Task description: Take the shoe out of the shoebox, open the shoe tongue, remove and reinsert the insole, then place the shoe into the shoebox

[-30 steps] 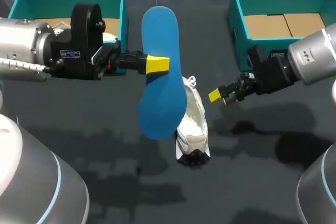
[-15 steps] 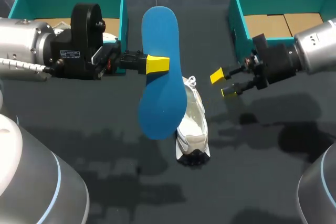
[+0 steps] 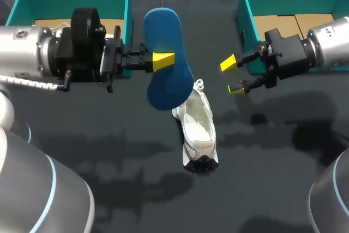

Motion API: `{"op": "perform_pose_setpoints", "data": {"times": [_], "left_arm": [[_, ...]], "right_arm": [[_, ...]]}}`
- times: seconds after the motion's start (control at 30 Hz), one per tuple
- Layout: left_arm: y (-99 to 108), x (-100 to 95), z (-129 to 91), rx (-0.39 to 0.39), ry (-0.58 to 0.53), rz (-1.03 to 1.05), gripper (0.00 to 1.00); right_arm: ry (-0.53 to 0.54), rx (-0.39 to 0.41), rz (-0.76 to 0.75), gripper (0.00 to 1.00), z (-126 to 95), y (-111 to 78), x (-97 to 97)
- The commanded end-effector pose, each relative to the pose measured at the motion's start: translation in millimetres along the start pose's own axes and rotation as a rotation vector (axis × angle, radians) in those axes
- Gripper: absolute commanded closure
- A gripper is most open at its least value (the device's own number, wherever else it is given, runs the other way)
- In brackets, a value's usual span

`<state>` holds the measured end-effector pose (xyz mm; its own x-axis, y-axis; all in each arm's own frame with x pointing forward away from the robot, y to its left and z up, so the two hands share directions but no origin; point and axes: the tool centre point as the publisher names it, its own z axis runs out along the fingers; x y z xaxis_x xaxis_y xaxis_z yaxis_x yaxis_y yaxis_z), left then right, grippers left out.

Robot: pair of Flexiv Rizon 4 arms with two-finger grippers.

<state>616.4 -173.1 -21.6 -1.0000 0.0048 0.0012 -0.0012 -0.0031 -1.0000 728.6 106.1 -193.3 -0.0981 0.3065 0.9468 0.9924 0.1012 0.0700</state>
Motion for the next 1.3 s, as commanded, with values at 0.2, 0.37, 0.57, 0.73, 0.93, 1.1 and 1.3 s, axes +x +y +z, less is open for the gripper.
{"op": "perform_pose_setpoints", "data": {"times": [0.2,0.37,0.57,0.73,0.93,1.1,1.3], "left_arm": [[13.3,-10.0,13.7,0.100,-0.060,0.521,1.00],[25.1,-14.7,15.5,0.099,-0.069,0.603,1.00],[47.9,-42.4,19.7,0.088,-0.125,0.882,1.00],[61.7,-59.0,21.2,0.175,-0.146,1.054,1.00],[61.7,-59.0,21.2,0.175,-0.146,1.054,1.00],[61.7,-59.0,21.2,0.175,-0.146,1.054,1.00],[90.5,-78.5,32.1,0.096,-0.135,1.186,1.00]], "right_arm": [[0.017,0.014,-0.010,0.00,-3.7,6.5,-0.5],[0.051,0.015,-0.006,0.00,-3.2,9.4,1.9],[0.078,-0.010,-0.002,0.00,-9.1,18.3,16.4],[0.118,-0.014,0.020,0.00,-9.8,25.8,19.2],[0.136,-0.013,0.046,0.00,-11.6,27.3,13.5],[0.136,-0.013,0.046,0.00,-11.6,27.3,13.5],[0.112,-0.037,0.059,0.00,-13.3,37.8,18.0]]}}
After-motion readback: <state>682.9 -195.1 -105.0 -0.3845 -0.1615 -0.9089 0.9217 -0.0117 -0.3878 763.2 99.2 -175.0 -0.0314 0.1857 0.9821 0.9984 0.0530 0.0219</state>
